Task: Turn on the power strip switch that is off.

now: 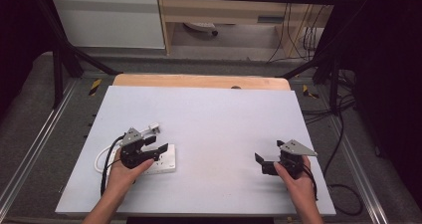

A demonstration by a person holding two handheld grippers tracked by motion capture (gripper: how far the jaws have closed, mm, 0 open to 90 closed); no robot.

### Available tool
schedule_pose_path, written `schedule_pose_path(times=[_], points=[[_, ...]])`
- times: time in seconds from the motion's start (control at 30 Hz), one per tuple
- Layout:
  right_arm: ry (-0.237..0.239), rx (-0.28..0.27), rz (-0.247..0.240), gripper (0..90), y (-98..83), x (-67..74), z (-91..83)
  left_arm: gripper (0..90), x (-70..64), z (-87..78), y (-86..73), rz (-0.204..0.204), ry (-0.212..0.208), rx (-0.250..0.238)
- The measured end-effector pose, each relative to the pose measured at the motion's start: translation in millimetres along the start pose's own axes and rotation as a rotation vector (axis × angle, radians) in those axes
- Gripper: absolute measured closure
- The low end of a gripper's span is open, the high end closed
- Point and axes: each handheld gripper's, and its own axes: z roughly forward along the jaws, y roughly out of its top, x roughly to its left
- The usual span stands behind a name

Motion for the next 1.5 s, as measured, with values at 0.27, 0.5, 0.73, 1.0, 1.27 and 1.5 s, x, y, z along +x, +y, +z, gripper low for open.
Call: schedule_pose_path(times=[0.27,0.5,0.73,1.0,1.27,1.5], points=[[0.001,0.0,0.001,2.8,-0.1,-0.1,0.0,10.7,-6.7,-0.9,8.1,0.018,0.029,-0.082],[-0.001,-0.001,0.004,2.8,0.0,-0.6,-0.3,7.9,-10.9,-5.5,17.3,0.022,0.006,-0.104],[0.0,-0.004,0.006,2.8,0.0,-0.7,-0.6,8.1,-13.5,-13.1,23.2,0.022,-0.004,-0.101],[0.005,-0.002,0.005,2.8,0.2,0.3,0.2,7.8,-7.5,-32.7,23.6,0.026,0.013,-0.111],[0.003,0.002,0.0,2.8,-0.1,0.3,0.7,7.9,5.7,-61.1,18.6,0.006,0.04,-0.129],[0.003,0.004,0.004,2.8,-0.5,1.1,1.0,7.9,21.1,-83.9,4.7,-0.013,0.074,-0.162]])
